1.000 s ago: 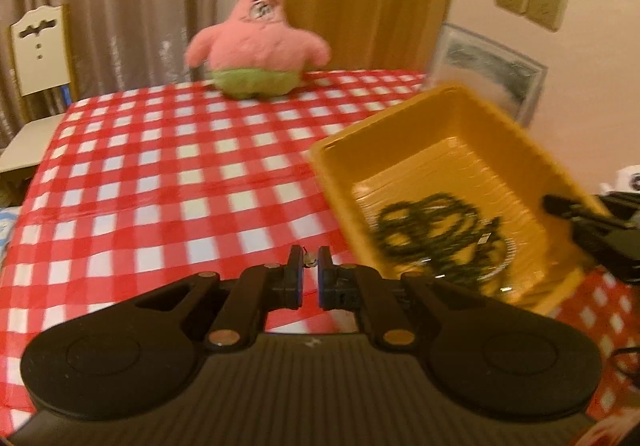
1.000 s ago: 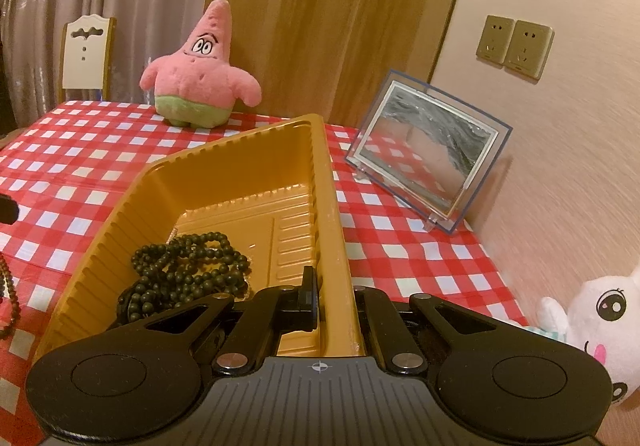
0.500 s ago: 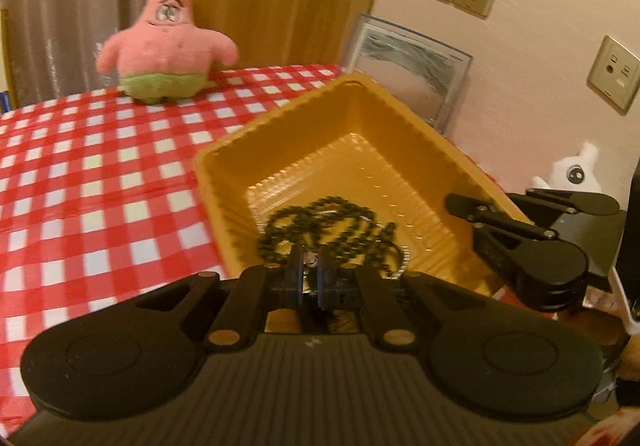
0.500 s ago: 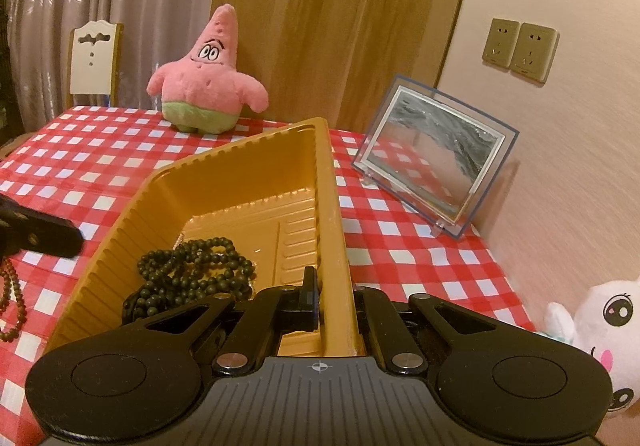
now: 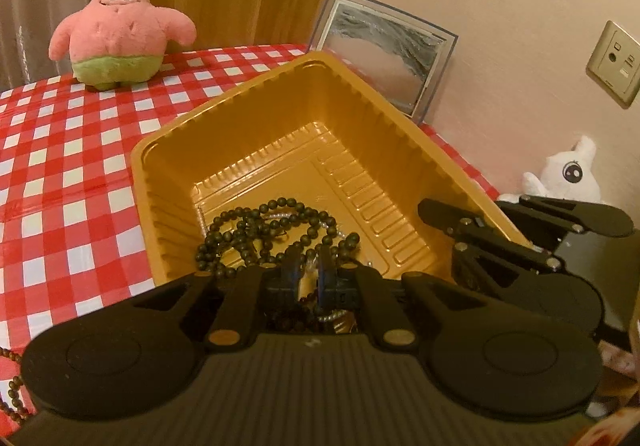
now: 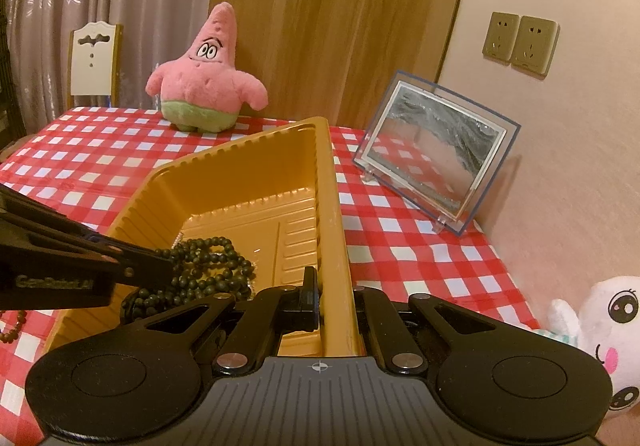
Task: Organize jewelry
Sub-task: 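Carry the brown bead bracelet into the tray and open the left tool, then move the left tool back and grasp the last brown bead strand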
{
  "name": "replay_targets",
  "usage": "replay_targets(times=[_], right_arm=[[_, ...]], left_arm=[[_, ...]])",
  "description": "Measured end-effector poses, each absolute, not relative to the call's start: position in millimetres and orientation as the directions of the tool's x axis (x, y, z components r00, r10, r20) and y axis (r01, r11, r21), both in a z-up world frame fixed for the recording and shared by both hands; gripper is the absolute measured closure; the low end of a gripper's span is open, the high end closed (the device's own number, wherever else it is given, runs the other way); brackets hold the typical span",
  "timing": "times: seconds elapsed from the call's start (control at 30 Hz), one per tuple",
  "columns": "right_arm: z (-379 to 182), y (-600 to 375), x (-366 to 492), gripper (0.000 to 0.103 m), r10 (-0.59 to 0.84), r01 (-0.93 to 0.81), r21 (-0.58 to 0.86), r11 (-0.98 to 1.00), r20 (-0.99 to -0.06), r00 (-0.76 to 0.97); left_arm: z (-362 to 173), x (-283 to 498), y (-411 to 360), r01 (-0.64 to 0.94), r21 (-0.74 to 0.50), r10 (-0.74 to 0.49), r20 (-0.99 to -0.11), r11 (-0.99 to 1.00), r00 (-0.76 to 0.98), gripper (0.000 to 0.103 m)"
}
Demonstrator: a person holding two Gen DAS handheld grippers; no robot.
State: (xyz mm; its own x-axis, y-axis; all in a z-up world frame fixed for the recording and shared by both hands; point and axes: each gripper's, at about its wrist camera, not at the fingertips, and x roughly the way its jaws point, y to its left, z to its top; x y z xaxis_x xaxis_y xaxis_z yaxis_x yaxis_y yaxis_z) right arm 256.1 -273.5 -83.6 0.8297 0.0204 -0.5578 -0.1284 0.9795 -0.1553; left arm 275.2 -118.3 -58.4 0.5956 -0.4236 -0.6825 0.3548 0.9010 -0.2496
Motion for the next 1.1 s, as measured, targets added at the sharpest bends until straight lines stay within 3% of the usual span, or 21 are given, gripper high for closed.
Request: replay_targets(times=[0.03, 0.1, 0.33, 0.77, 1.1], right_arm=[[-84, -274, 256, 0.100, 0.020, -0.128, -0.155, 0.980, -0.558, 0.829], [-84, -274, 256, 0.100, 0.019, -0.127, -0.155, 0.980, -0.559, 0.829], [-85, -275, 258, 0.100, 0.019, -0.125, -0.150, 0.981, -0.562, 0.827], [-87, -278, 258, 0.100, 0.022, -0.125, -0.145, 0.981, -0.566, 0.824], [-87, -278, 259, 0.100, 0.021, -0.126, -0.147, 0.981, -0.566, 0.824]], left_arm=[[-58, 275, -118, 0.356, -0.256, -0.429, -0.681, 0.899, 0.593, 0.085], [-55, 275, -116, 0.353, -0.278, -0.443, -0.675, 0.893, 0.590, 0.081], [-32, 262, -82, 0.288, -0.306, -0.420, -0.638, 0.907, 0.646, 0.078], [-25, 218, 56, -0.136, -0.173, -0.022, -0.692, 0.976, 0.721, 0.077], [-50, 180, 104, -0.310, -0.141, 0.100, -0.755, 0.940, 0.647, 0.077]])
